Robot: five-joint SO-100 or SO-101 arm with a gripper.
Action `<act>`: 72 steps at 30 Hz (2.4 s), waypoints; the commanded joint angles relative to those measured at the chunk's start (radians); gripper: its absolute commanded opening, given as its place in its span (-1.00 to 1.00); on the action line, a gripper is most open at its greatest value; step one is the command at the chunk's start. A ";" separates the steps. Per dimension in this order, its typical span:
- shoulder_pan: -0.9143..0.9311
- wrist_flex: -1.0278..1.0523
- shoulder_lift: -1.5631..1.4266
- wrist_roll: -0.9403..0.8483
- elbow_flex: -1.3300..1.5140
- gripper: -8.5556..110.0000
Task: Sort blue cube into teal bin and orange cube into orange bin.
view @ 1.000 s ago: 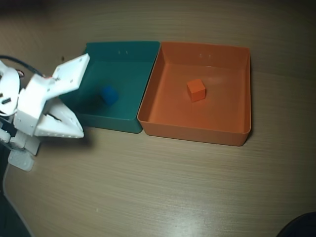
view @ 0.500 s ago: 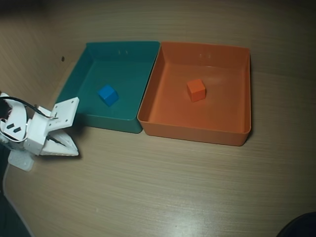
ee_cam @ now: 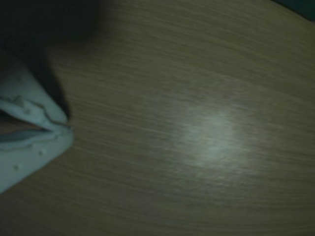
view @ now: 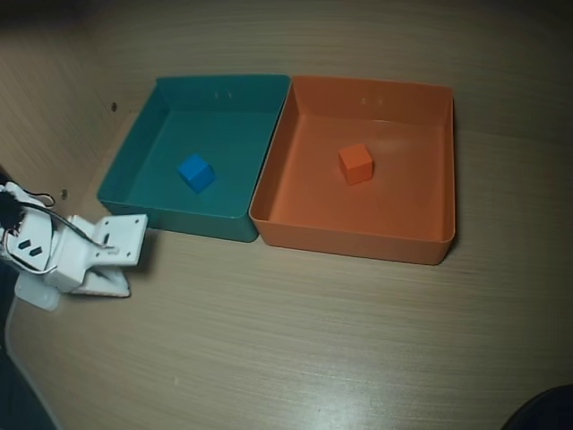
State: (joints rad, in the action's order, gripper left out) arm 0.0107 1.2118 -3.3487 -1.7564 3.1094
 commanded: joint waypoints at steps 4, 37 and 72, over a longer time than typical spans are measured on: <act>0.025 0.118 -0.008 0.015 0.063 -0.95; 0.035 0.110 -0.006 0.015 0.063 -0.95; 0.035 0.110 -0.006 0.015 0.063 -0.95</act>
State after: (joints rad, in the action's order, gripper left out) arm 0.0430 1.3070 -3.3517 -1.7426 3.1094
